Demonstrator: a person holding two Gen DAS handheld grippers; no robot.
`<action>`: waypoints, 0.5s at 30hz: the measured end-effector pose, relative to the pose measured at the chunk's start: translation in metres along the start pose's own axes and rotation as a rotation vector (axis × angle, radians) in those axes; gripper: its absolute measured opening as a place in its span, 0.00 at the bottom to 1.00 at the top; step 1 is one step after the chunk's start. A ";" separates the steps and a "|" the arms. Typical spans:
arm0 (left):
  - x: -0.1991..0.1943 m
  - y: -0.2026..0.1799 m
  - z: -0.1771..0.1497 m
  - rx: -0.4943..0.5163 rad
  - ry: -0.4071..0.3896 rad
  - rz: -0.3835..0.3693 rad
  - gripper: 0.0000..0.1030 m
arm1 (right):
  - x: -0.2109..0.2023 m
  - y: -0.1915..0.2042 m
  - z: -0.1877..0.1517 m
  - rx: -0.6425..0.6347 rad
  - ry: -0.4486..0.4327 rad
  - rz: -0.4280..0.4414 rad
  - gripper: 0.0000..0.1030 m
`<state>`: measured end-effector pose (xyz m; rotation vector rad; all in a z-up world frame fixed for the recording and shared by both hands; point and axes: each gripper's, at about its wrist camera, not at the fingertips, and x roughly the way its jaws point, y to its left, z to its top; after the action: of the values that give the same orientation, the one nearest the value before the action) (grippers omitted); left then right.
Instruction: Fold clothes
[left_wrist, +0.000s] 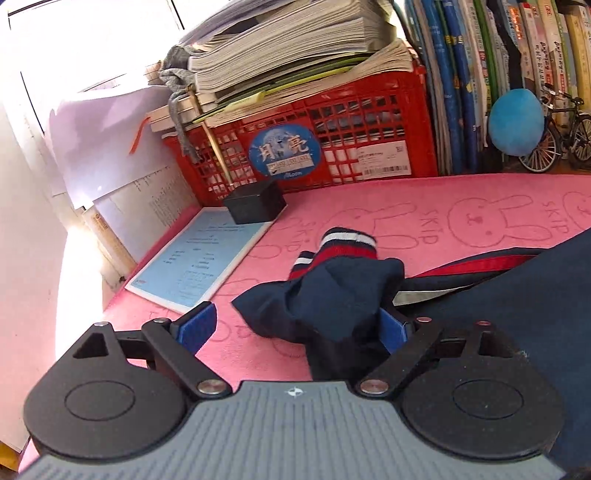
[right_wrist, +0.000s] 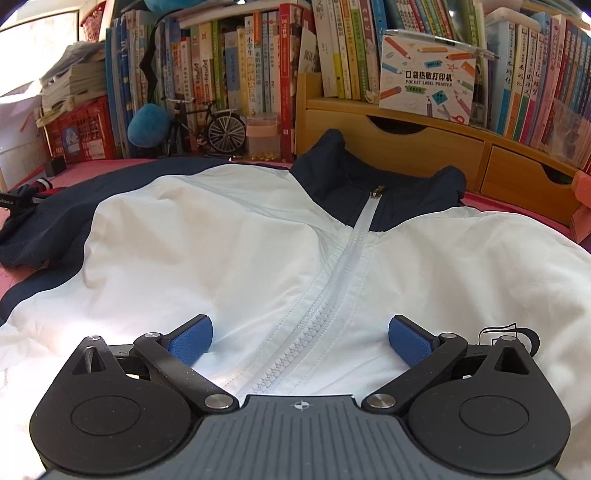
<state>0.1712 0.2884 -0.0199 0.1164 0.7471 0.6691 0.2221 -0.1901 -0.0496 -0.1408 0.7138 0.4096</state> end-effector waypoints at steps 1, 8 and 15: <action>-0.002 0.010 -0.003 -0.020 0.008 0.013 0.89 | 0.000 0.000 0.000 0.000 0.000 0.000 1.00; -0.013 0.081 -0.021 -0.161 0.067 0.103 0.93 | 0.000 -0.002 0.000 -0.004 0.000 0.004 1.00; -0.013 0.128 -0.051 -0.253 0.132 0.226 0.89 | 0.000 -0.003 -0.001 -0.003 0.000 0.004 1.00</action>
<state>0.0636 0.3747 -0.0083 -0.0771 0.7758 0.9882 0.2229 -0.1930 -0.0501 -0.1426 0.7134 0.4148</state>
